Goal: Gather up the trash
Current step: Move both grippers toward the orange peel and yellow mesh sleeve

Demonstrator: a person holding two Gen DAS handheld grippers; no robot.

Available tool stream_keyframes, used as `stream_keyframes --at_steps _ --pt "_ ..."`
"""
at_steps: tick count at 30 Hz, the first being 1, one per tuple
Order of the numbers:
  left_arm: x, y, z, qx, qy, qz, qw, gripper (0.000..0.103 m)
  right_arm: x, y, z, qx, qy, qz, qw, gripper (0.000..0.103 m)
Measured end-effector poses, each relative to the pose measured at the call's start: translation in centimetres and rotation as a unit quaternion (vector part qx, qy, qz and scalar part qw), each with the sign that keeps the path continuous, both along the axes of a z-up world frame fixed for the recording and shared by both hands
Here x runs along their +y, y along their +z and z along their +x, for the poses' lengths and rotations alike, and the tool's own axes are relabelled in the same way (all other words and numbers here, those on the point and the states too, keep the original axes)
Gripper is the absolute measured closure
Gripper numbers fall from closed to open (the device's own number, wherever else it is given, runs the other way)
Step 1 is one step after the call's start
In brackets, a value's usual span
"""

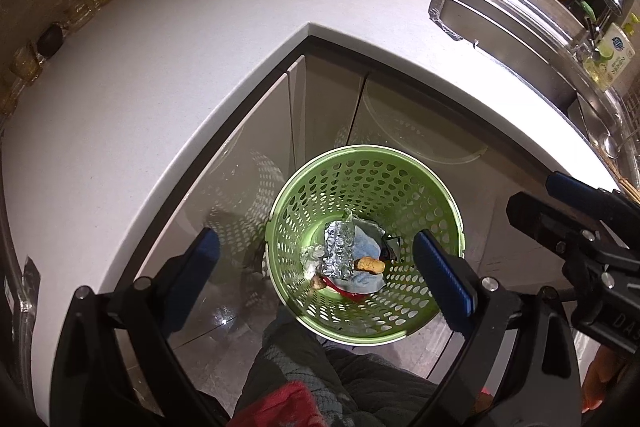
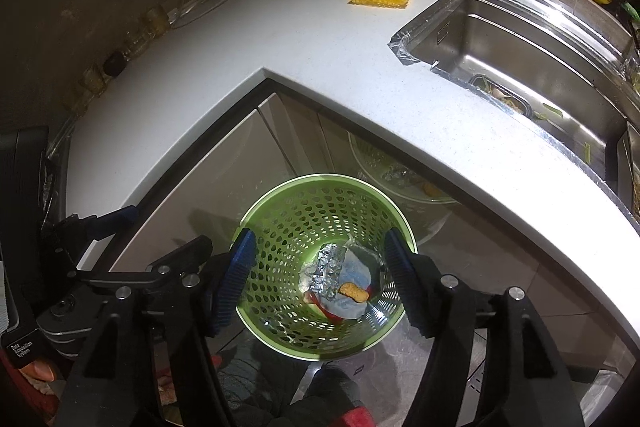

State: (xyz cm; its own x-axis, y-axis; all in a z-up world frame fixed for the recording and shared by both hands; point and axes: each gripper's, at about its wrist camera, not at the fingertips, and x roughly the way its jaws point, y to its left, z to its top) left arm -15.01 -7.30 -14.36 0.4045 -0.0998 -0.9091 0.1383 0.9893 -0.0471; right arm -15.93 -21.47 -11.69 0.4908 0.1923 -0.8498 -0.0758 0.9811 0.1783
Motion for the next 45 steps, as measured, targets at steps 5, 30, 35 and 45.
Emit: stream_keyframes --at_steps 5,30,35,45 --pt "0.0 0.8 0.5 -0.010 0.001 0.002 0.9999 0.010 -0.5 1.0 0.5 -0.014 -0.016 -0.008 1.000 0.023" --pt "1.7 6.1 21.6 -0.100 -0.043 -0.010 0.9940 0.010 -3.4 6.0 18.3 -0.086 -0.152 -0.040 0.984 0.003" --pt "2.2 6.1 28.4 -0.114 -0.066 -0.029 0.9908 0.010 -3.9 5.2 23.8 -0.079 -0.183 -0.037 0.979 0.003" --pt "2.4 3.4 41.1 -0.134 -0.086 -0.032 0.9868 0.010 -4.2 1.6 33.1 -0.051 -0.220 -0.048 0.973 0.003"
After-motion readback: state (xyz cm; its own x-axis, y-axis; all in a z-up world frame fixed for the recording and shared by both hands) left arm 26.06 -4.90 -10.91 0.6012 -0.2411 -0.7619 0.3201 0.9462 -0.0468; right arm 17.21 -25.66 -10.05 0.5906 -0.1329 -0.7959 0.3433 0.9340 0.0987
